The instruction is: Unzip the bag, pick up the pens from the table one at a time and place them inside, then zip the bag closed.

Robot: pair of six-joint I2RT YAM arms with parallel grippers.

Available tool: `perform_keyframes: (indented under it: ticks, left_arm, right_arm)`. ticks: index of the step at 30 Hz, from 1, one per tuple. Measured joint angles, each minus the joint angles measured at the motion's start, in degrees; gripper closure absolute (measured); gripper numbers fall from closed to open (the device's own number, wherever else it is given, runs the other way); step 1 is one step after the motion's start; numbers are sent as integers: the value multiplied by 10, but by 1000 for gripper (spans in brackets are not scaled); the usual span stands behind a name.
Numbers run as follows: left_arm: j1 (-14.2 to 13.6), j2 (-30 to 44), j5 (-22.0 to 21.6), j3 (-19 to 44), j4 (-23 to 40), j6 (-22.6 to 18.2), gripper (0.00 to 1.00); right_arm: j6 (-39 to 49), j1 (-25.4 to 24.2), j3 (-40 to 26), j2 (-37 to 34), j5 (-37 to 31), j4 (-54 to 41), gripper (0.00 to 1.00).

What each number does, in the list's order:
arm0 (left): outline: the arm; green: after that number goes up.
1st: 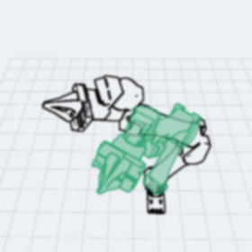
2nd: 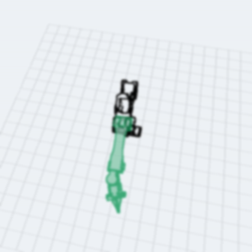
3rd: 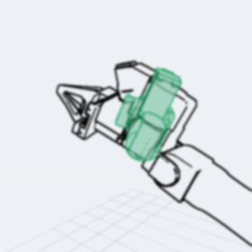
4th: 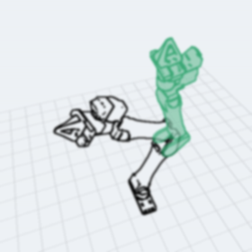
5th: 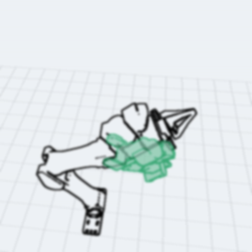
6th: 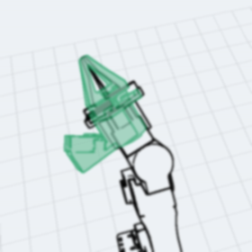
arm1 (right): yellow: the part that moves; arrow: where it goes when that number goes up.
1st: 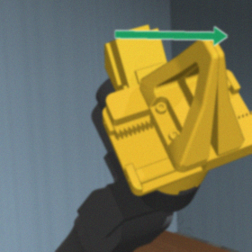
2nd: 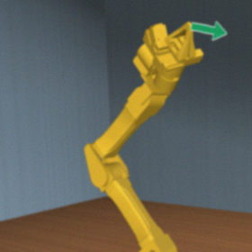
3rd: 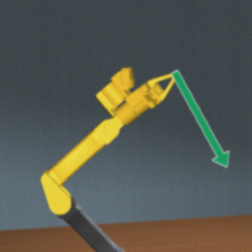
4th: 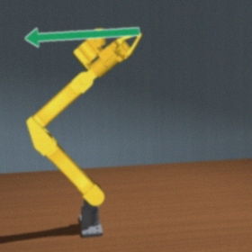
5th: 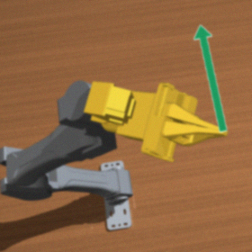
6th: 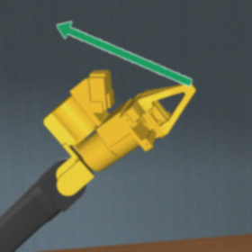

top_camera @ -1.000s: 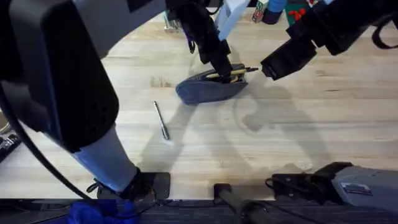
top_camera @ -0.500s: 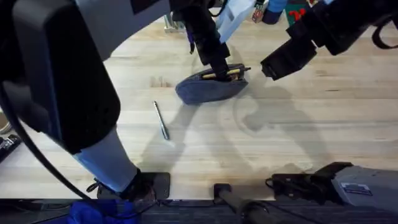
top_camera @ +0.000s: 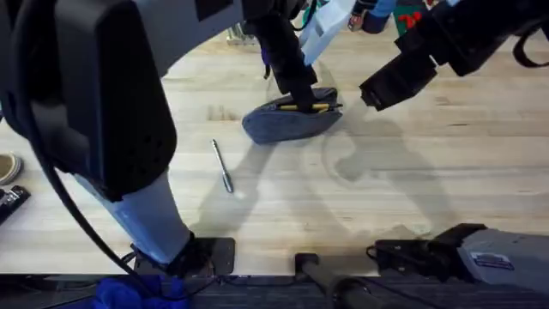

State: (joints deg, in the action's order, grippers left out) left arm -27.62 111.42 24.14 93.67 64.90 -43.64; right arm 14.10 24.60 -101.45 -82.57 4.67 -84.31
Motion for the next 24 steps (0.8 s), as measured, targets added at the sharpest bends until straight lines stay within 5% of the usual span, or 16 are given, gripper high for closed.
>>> perform_keyframes:
  ticks: [7,10,11,15,16,24]
  left_arm:
    - [0,1,0,0,0,1,938]
    - [0,1,0,0,0,3,768]
    - [0,1,0,0,0,1,689]
    - [0,1,-2,0,0,2,78]
    - [0,1,-3,0,0,3,24]
    - [0,1,-4,0,0,4,5]
  right_arm:
    - [0,0,0,0,0,0,5]
    - [0,0,0,0,0,0,5]
    - [0,0,0,0,0,0,5]
    - [0,0,0,0,0,0,5]
    - [0,0,0,0,0,0,5]
    - [0,0,0,0,0,0,5]
